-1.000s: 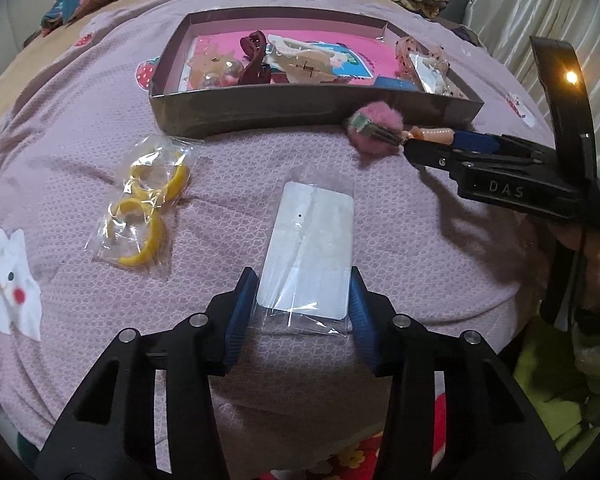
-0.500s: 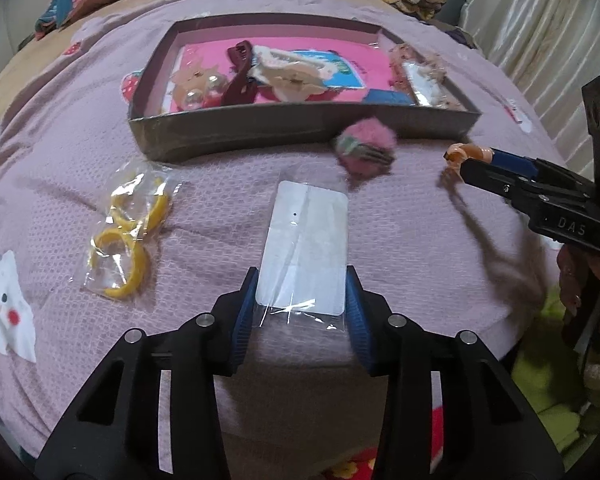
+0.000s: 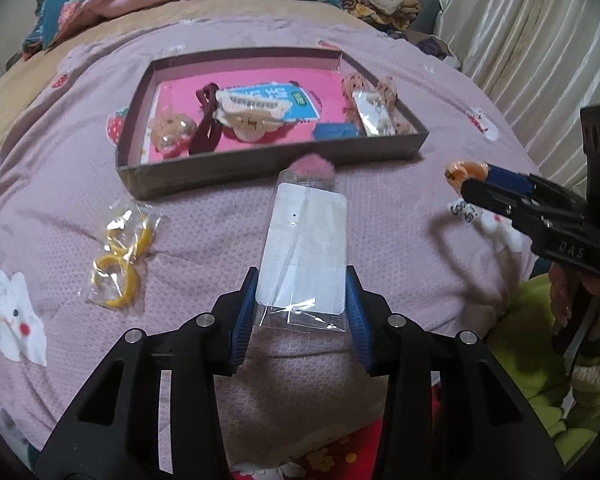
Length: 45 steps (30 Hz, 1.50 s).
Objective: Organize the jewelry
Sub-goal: 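Grasp the peach coiled hair tie with the right tool while the left tool grasps the clear plastic bag, then lower the coiled hair tie into the box with the right tool while the left tool releases the bag there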
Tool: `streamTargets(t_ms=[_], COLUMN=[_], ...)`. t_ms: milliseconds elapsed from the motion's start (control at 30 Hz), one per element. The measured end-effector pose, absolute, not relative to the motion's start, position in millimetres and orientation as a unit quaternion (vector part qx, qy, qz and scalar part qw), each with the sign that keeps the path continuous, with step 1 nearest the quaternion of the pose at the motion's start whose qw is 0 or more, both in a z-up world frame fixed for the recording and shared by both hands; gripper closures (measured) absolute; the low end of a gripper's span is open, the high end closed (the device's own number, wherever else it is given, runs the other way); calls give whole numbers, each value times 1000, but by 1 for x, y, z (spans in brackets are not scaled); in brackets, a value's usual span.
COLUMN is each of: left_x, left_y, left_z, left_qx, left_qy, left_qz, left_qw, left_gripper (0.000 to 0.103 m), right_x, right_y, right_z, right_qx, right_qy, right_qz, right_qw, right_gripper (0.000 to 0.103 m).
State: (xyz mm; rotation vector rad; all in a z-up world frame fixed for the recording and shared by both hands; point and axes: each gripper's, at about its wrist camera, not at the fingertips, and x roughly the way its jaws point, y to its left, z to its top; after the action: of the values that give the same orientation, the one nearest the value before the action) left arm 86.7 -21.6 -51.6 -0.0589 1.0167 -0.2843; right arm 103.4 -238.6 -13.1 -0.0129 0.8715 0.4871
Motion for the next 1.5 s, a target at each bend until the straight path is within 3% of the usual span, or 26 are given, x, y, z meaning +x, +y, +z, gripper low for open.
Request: streamTargets(t_ms=[767,1500], left_x=[133,182], left_y=[17,35], left_z=[21,34], left_qx=[-47,-64], left_qy=[411,386], left_qz=[-95,-57], left_qw=[905,918], left_gripper=[70,70], right_x=[110,157], right_y=[-221,-204], right_z=[31,50], right_qx=[-19,-46], right_qy=[374,341], right_qz=[243,233], right_qw=[895,910], right_gripper=[35,35])
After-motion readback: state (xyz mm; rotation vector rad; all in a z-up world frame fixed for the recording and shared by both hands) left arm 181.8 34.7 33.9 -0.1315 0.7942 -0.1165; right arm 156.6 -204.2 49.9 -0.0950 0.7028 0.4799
